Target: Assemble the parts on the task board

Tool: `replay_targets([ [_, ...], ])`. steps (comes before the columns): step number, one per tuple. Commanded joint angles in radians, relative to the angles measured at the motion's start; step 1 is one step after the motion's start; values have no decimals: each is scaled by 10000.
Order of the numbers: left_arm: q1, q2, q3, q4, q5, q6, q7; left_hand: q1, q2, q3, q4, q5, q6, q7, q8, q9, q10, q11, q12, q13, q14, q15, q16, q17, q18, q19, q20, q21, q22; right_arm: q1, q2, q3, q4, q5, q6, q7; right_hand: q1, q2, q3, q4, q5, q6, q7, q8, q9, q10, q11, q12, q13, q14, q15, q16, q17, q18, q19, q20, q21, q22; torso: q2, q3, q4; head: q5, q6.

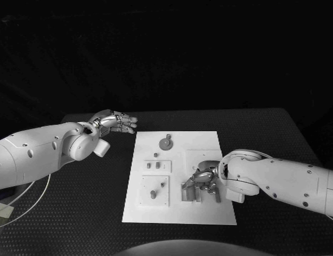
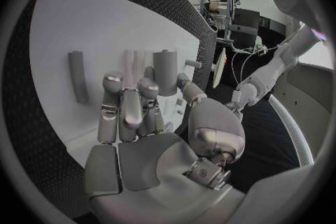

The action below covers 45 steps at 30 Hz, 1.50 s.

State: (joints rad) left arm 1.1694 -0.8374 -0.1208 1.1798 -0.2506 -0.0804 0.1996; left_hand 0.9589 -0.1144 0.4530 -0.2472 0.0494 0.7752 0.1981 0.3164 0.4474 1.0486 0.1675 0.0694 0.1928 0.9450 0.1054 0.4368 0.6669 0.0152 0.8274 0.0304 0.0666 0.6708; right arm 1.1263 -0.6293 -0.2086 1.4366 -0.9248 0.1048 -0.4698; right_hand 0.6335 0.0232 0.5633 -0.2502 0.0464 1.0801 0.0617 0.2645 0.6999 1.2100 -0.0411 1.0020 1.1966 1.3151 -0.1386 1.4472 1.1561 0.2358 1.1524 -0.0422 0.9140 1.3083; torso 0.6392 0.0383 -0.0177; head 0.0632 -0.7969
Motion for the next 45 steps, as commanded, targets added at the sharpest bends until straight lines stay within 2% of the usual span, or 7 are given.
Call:
replay_targets([
  [1,9,3,5,27,59,135,45,-98,21,3,47,7,-73,105,56,12,-58,19,-7,-12,-54,39,-47,17,-151,2,59,7,-11,-33,37,-7,-18,23,-161,57,673,742,420,-344,32,102,43,54,-16,29,-30,-39,-12,-16,-36,19,-8,260,-9,55,32,109,-3,-5,6,7,8],
  [16,9,-1,4,31,7,227,9,-99,20,2,48,6,-73,105,56,12,-58,19,-7,-13,-55,39,-47,17,-151,1,59,7,-12,-43,64,-21,-50,133,15,34,673,742,420,-344,32,102,43,54,-16,29,-30,-39,-12,-16,-36,19,-8,260,-9,55,32,109,-1,0,-2,23,8],
  [17,9,-1,4,30,7,225,8,-100,20,2,48,6,-73,105,56,12,-58,19,-7,-13,-55,39,-47,17,-151,1,59,7,-12,-44,65,-21,-57,129,38,45,-68,-285,-107,-190,-60,-11,97,-10,-42,-37,61,-79,-25,-250,-5,-98,-331,149,-63,149,12,101,-1,0,-2,23,8],
  [19,9,-1,4,26,7,212,10,-101,22,1,48,6,-71,103,61,14,-59,19,-6,-15,-72,46,-59,18,-151,-13,64,2,-21,-44,66,-22,-53,129,20,47,-255,-376,-112,-22,131,-42,111,-32,-52,-77,42,-112,-41,-293,8,-132,-368,150,-86,132,-26,73,-2,4,-6,23,7],
  [21,9,-1,4,23,7,211,11,-102,19,-1,48,5,-73,104,61,14,-60,20,-7,-15,-75,47,-61,18,-151,-16,66,1,-23,-44,70,-22,-54,128,37,47,-354,-502,28,153,4,-68,105,-57,-59,-123,20,-148,-56,-335,5,-166,-393,250,-110,76,-77,42,-2,6,-7,25,8],
  [26,9,-1,4,23,7,222,14,-106,12,-6,47,6,-84,107,59,13,-67,22,-9,-19,-85,52,-68,20,-151,-27,70,-1,-31,-45,72,-22,-61,128,16,60,-577,-1058,563,657,32,-80,96,-100,-44,-153,22,-159,-63,-400,-16,-183,-472,260,-74,-4,-129,5,1,7,-6,24,7],
  [45,9,-9,4,17,7,226,20,-110,6,-12,47,5,-101,113,58,13,-78,26,-11,-26,-98,59,-78,27,-151,-43,77,-2,-47,-45,72,-24,-57,128,3,86,-803,-1577,854,958,32,-152,129,-161,6,-218,51,-155,-56,-515,8,-203,-618,260,-88,-13,-141,26,-1,-4,-2,26,0],
])
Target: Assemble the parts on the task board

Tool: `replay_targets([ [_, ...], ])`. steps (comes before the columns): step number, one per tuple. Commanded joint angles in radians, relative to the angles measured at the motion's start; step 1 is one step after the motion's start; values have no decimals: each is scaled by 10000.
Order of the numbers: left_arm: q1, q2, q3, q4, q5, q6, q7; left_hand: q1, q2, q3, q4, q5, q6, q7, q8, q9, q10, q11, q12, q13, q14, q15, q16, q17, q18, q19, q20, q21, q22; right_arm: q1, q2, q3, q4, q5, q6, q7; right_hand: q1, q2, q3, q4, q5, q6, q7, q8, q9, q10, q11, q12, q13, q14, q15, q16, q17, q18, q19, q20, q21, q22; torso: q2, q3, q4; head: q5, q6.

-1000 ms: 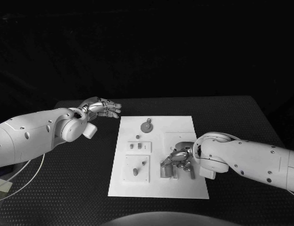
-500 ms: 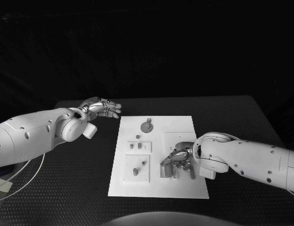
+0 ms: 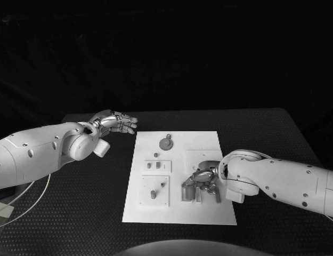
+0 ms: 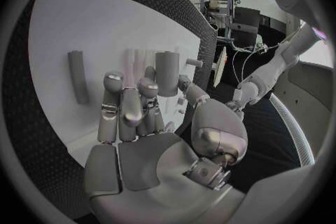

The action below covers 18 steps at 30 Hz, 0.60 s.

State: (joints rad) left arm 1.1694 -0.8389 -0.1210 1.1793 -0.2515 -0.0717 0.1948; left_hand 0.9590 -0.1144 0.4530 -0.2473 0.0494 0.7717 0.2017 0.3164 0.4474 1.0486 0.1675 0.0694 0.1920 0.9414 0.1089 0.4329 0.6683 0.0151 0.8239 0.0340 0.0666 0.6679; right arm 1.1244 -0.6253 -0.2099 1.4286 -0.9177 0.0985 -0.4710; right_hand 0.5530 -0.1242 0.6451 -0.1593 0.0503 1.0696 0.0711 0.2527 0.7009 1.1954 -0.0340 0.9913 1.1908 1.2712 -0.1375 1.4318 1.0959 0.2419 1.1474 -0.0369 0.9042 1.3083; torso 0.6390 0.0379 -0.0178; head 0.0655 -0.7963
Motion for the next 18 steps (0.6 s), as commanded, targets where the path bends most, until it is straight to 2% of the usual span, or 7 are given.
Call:
replay_targets([
  [1,9,5,6,22,16,141,68,-111,5,-12,47,5,-66,77,58,13,-79,26,-11,-18,-62,23,-40,14,-151,-8,42,-2,-18,-25,32,-10,21,57,82,103,-12,-148,55,75,-8,-52,38,-47,0,-77,-17,-49,2,-84,-2,-50,-27,199,-38,-66,-44,26,1,0,-1,3,-5],
  [18,9,30,6,7,14,140,73,-102,7,-11,41,5,-74,79,60,14,-84,28,-10,-22,-67,26,-45,21,-151,-15,44,1,-30,-25,3,-10,53,53,4,106,-69,-365,204,258,-7,-105,59,-83,35,-123,4,-49,6,-176,17,-74,-136,199,-61,-61,-61,35,1,10,-2,15,-11],
])
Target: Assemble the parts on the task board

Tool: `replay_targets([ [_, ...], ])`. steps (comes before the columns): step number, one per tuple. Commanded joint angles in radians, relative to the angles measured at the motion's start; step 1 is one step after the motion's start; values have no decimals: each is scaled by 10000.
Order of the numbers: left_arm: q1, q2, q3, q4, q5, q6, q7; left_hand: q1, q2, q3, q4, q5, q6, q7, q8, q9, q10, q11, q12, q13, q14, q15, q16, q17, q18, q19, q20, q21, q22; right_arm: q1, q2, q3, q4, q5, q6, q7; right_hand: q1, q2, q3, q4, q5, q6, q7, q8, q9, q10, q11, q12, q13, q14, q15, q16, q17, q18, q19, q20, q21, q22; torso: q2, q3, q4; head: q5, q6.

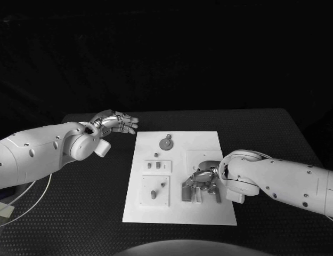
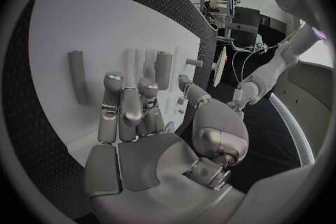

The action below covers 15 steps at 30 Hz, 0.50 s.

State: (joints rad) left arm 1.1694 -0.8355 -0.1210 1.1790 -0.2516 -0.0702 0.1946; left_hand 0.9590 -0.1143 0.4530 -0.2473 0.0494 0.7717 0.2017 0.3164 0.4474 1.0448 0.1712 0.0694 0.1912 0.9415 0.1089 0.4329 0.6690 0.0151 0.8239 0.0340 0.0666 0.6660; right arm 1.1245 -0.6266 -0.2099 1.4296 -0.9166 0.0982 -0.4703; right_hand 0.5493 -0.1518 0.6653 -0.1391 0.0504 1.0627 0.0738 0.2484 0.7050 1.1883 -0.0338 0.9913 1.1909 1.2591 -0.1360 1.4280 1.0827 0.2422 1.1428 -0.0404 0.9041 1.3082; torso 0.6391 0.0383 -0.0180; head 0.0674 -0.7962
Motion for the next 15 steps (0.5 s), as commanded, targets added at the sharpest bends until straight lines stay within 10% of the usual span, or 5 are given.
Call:
replay_targets([
  [1,9,-7,6,10,15,124,75,-102,5,-11,41,5,-75,79,61,14,-46,-9,-10,-14,-68,26,-45,14,-151,-15,44,1,-12,-26,8,-10,53,36,-25,108,-30,-90,5,58,-7,-36,32,-41,-5,-53,1,-49,5,-54,2,-35,-1,196,-15,-27,-60,36,-1,8,2,-5,-14],
  [15,9,-11,6,-18,15,116,85,-99,5,-13,37,5,-79,81,65,16,-46,-9,-7,-17,-70,28,-48,21,-151,-18,47,5,-22,269,-718,103,799,-823,-695,404,147,-63,72,-46,-8,-24,28,-31,29,-32,-4,-18,14,3,0,5,46,196,20,-43,-32,53,-3,5,-8,-47,65],
])
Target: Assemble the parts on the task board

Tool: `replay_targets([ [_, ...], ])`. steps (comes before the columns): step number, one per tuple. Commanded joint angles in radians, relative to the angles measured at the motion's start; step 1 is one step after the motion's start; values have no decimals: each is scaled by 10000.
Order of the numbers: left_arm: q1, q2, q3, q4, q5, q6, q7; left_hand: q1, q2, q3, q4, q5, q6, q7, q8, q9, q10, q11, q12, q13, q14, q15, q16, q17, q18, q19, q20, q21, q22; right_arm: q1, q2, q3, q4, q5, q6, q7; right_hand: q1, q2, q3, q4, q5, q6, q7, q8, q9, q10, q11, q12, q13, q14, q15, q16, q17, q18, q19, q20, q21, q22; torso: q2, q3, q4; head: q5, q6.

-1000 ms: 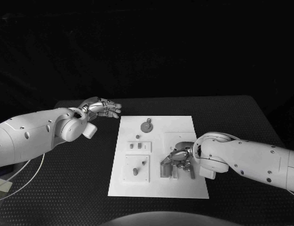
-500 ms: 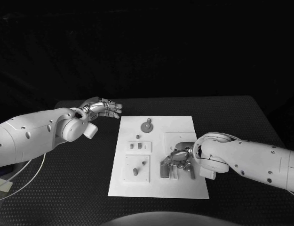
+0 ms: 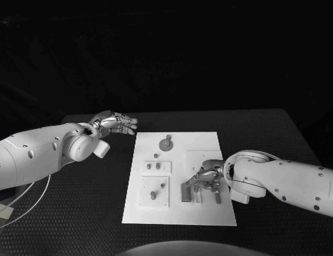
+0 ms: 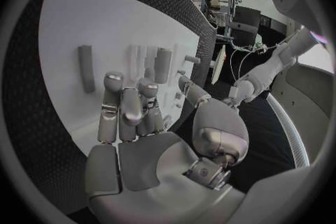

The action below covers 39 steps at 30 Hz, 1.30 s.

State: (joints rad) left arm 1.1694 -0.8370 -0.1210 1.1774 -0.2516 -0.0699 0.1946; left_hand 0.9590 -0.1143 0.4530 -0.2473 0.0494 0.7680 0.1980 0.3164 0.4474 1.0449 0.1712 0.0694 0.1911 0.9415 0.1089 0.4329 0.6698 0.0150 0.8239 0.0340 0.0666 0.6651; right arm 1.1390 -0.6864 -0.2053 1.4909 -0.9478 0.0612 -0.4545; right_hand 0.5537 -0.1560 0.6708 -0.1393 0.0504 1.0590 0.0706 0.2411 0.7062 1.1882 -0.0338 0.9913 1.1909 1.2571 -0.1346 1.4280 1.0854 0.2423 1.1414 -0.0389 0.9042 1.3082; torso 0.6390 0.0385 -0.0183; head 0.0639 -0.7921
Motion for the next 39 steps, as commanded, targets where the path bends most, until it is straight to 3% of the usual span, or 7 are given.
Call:
replay_targets([
  [1,9,1,6,-2,15,114,85,-100,5,-14,37,5,-43,117,66,16,-46,-9,-7,-16,-70,28,-49,14,-150,-18,47,5,-13,177,-207,87,268,-558,-341,246,113,-18,18,-53,-7,17,58,44,20,-27,-4,-16,14,31,-15,9,26,195,37,-59,-30,54,-2,1,-5,-21,30],
  [10,9,-16,6,1,15,121,77,-104,4,-17,38,5,-43,117,69,18,-45,-9,-5,-17,-71,29,-50,18,-150,-19,48,7,-18,390,-1065,461,938,-906,-221,117,257,87,-7,-207,-8,84,31,81,72,53,-30,29,14,193,-34,87,155,195,108,-78,11,70,0,2,-12,-49,64],
  [15,9,-39,5,23,15,109,71,-104,3,-19,37,5,-43,117,71,18,-44,-10,-4,-18,-70,29,-50,20,-150,-19,48,8,-21,491,-1442,461,1000,-1135,469,-228,711,649,-46,-728,-7,161,-1,118,137,192,-61,94,9,434,-58,207,342,195,217,-116,96,105,-4,-11,-21,-103,87],
  [19,10,-52,5,40,15,111,67,-104,2,-19,36,5,-43,117,72,19,-43,-10,-3,-18,-70,29,-51,22,-150,-18,48,9,-23,490,-1668,412,915,-1326,1351,-577,1042,956,-131,-1169,-8,212,-13,128,171,266,-72,108,-11,512,-58,242,381,195,242,-102,121,115,0,-14,-12,-128,96],
  [23,10,-64,4,37,15,113,63,-115,2,-24,43,5,-41,116,75,20,-40,-11,-1,-18,-68,29,-51,25,-150,-16,50,11,-25,483,-1868,234,999,-1752,1802,-792,1025,947,-206,-1233,-10,205,-6,113,171,268,-64,96,-23,496,-49,234,354,195,226,-79,114,113,2,4,-9,-154,96],
  [29,10,-73,3,44,15,135,56,-122,-1,-27,47,5,-41,116,78,21,-38,-11,0,-19,-69,29,-52,27,-150,-16,50,12,-29,342,-1939,33,967,-1989,1760,-888,913,868,-286,-1179,-9,212,0,96,167,272,-57,79,-41,482,-36,229,341,195,205,-48,97,106,-2,-5,-19,-181,97],
  [39,9,-60,1,36,15,148,59,-125,-1,-29,49,5,-41,115,81,23,-38,-12,1,-20,-69,29,-54,31,-150,-16,49,13,-34,-27,-1672,-14,811,-2321,1643,-864,792,763,-311,-1040,-9,227,-2,76,161,281,-58,65,-58,477,-33,234,335,195,200,-30,83,97,4,8,3,-198,89],
])
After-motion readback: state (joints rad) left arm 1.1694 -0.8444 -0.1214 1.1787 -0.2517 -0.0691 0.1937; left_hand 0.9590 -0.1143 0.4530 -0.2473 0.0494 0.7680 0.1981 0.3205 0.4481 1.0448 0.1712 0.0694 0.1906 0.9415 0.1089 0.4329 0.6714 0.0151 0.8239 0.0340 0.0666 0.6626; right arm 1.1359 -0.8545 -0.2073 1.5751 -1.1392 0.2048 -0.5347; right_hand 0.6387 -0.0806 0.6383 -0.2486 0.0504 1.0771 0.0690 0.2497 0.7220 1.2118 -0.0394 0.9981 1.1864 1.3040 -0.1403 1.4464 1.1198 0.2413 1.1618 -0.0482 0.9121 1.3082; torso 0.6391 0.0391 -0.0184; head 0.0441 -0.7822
